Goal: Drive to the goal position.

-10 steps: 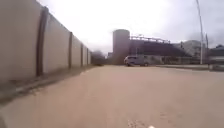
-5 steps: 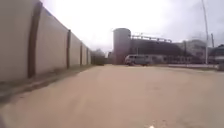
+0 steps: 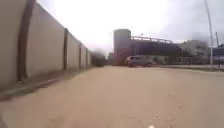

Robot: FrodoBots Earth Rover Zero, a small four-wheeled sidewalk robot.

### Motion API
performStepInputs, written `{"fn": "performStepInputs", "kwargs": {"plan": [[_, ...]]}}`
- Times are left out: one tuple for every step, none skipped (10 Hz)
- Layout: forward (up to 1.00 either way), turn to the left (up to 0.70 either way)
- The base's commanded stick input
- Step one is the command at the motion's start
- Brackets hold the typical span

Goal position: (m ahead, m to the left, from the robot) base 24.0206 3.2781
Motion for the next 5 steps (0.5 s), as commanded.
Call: {"fn": "performStepInputs", "kwargs": {"plan": [[1.00, 0.00], [1.00, 0.00], [1.00, 0.00], [1.00, 0.00], [1.00, 0.00]]}}
